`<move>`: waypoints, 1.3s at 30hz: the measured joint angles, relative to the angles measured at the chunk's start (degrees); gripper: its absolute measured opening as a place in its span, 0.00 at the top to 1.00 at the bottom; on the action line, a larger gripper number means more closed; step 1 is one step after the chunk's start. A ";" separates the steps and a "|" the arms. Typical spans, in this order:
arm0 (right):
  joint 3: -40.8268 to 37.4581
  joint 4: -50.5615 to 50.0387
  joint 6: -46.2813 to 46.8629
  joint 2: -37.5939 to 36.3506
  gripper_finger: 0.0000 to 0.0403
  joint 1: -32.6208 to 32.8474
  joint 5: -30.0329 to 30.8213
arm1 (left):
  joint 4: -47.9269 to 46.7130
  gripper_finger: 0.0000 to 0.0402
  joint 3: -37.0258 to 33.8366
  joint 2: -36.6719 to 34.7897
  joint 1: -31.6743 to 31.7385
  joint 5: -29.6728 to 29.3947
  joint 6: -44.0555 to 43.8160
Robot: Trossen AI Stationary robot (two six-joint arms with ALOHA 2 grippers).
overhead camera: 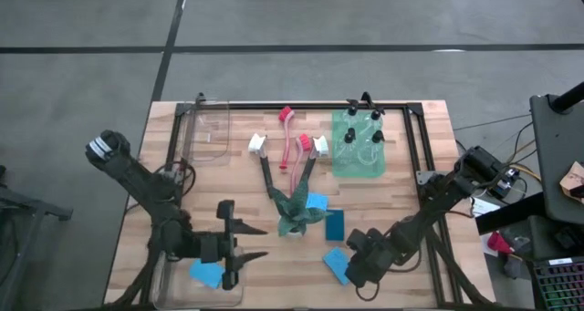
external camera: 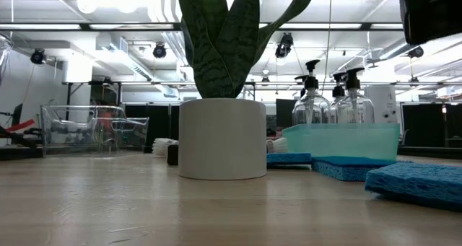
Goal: Pick & Place Kitchen Sink Supplies
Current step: Put the blue sponge into the bottom transparent bin
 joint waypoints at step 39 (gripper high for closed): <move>0.02 3.73 -1.19 5.91 0.97 -0.24 -1.72 | -1.55 0.51 -0.11 1.36 0.55 2.19 -1.61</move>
